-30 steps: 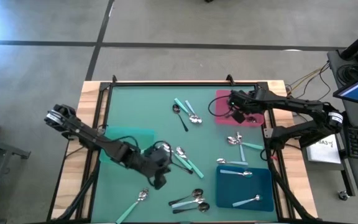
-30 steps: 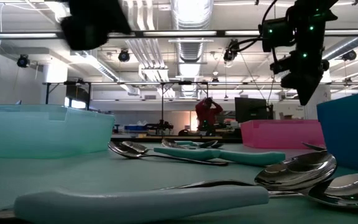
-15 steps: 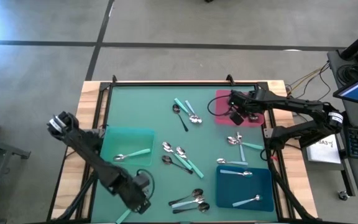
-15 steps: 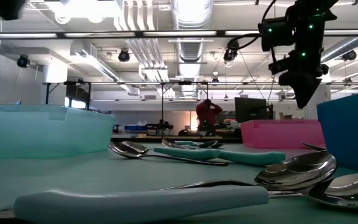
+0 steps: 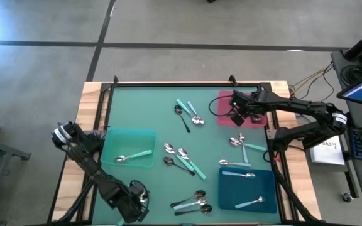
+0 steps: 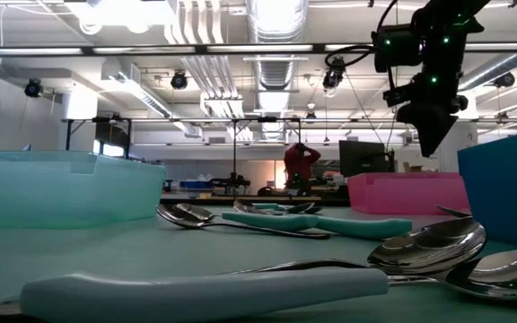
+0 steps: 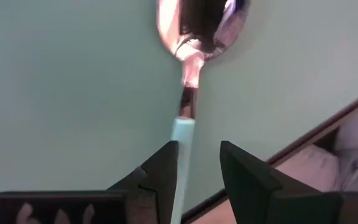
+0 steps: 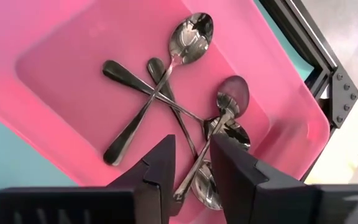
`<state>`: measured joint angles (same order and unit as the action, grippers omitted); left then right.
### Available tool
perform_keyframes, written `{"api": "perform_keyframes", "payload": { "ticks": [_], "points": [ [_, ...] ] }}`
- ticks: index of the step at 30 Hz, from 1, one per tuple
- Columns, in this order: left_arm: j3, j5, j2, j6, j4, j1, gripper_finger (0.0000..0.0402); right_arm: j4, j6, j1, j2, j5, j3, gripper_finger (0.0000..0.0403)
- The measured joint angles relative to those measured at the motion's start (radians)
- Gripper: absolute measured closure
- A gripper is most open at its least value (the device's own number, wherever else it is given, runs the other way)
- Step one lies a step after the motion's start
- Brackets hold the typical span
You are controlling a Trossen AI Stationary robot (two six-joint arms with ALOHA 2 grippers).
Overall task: Sort silverware by color (type)
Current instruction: Put the green spoon into the green bin
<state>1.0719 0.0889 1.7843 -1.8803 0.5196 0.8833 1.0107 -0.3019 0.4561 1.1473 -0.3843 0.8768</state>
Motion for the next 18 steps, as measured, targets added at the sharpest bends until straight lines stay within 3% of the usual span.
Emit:
{"api": "perform_keyframes", "payload": {
  "ticks": [13, 18],
  "points": [
    [0.005, 0.010, 0.067, 0.009, 0.024, -0.001, 0.0299, -0.019, -0.002, 0.000, 0.000, 0.000, -0.021, 0.0317],
    [0.003, 0.014, 0.064, 0.016, 0.040, -0.002, 0.0363, -0.025, 0.014, 0.000, 0.000, 0.016, -0.021, 0.0323]
  ]
}}
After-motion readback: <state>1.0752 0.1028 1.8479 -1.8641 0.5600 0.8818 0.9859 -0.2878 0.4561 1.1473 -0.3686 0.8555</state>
